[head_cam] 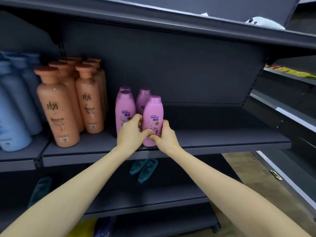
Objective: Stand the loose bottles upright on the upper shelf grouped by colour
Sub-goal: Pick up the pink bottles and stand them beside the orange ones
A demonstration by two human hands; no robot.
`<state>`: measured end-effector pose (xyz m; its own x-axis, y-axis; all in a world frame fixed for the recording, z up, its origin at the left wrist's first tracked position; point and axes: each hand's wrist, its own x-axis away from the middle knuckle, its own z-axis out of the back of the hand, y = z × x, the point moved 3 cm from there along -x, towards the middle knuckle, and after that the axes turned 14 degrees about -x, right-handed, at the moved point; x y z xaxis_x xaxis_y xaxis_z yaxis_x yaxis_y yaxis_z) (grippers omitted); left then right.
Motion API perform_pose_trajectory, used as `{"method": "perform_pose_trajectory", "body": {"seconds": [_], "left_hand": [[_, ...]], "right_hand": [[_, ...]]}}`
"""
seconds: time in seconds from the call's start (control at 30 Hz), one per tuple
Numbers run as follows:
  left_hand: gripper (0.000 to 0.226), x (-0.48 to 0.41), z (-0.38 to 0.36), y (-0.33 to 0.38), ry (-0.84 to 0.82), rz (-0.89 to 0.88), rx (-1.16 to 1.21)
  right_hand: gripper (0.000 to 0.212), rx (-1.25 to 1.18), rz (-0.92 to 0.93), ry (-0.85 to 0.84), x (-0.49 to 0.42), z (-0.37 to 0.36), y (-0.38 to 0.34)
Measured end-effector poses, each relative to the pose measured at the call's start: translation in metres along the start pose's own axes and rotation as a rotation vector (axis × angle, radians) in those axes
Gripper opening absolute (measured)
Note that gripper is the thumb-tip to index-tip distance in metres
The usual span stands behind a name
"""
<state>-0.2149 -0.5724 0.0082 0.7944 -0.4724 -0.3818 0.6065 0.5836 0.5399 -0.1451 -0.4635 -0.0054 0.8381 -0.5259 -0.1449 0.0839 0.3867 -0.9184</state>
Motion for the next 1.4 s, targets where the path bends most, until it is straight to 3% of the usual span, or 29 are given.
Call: {"method": "perform_pose_trajectory", "body": {"seconds": [0.5,0.7,0.87,0.97,1.03,1.2,1.4], "left_hand": [[0.037,-0.008,-0.002,-0.007,0.059,0.037,-0.162],[0.025,-0.003,0.004,-0.024,0.116,0.102,-0.132],[0.03,0.003,0.012,-0.042,0.194,0.14,-0.105],[0.041,0.004,0.014,-0.051,0.238,0.162,-0.1],[0.061,0.002,0.014,-0.056,0.255,0.18,-0.09],[0.101,-0.008,0.01,-0.061,0.152,0.182,0.093],[0.119,-0.017,0.0,-0.063,0.045,0.15,0.22]], "right_hand": [[0.043,0.014,0.098,-0.057,-0.022,-0.003,0.01],[0.047,0.012,0.116,-0.057,-0.026,-0.005,0.014],[0.049,0.026,0.139,-0.037,-0.03,-0.007,0.015],[0.049,0.045,0.16,-0.027,-0.03,-0.009,0.015],[0.051,0.055,0.168,-0.025,-0.031,-0.01,0.015],[0.057,0.038,0.168,-0.033,-0.031,-0.014,0.013],[0.069,-0.002,0.177,-0.021,-0.03,-0.019,0.014]]}}
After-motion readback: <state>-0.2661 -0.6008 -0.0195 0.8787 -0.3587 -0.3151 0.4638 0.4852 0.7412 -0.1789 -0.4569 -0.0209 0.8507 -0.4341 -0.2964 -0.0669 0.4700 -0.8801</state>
